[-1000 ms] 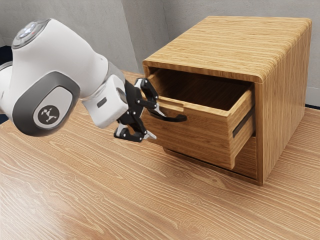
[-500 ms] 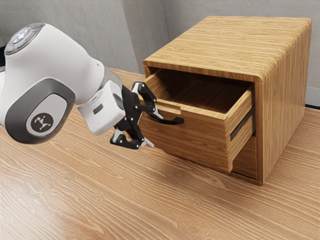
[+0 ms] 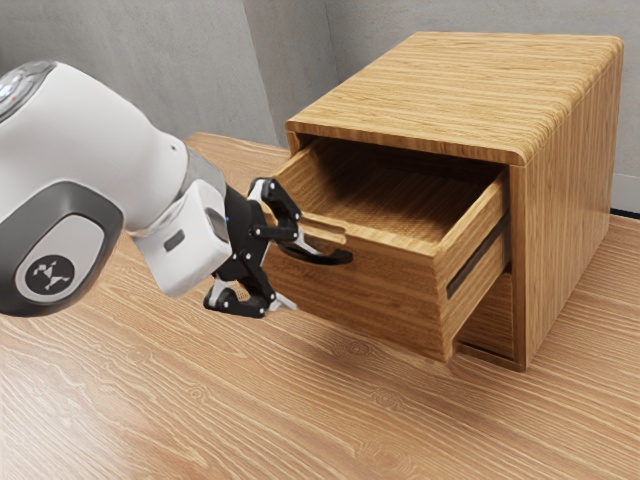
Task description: Pull the drawer handle with one arm to open the drawer
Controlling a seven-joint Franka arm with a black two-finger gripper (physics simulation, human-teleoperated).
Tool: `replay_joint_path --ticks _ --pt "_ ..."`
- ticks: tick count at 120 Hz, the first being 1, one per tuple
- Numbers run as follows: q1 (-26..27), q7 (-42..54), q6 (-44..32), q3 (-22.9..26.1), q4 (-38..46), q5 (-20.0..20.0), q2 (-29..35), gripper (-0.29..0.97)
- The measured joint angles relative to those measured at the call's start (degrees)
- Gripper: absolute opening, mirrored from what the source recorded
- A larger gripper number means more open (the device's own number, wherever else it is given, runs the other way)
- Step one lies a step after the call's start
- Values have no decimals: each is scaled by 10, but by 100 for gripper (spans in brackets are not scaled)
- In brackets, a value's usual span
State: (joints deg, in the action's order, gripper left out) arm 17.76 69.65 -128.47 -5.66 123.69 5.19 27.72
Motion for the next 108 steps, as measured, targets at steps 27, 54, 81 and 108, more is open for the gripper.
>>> replay_joint_path --ticks 27,54,81,108 --pt "-26 -6 6 30 37 -1 48 30" --pt "-27 -12 15 38 60 -2 79 30" --pt "-30 -18 31 43 77 -2 103 34" --pt "-41 -33 90 130 -105 5 116 56"
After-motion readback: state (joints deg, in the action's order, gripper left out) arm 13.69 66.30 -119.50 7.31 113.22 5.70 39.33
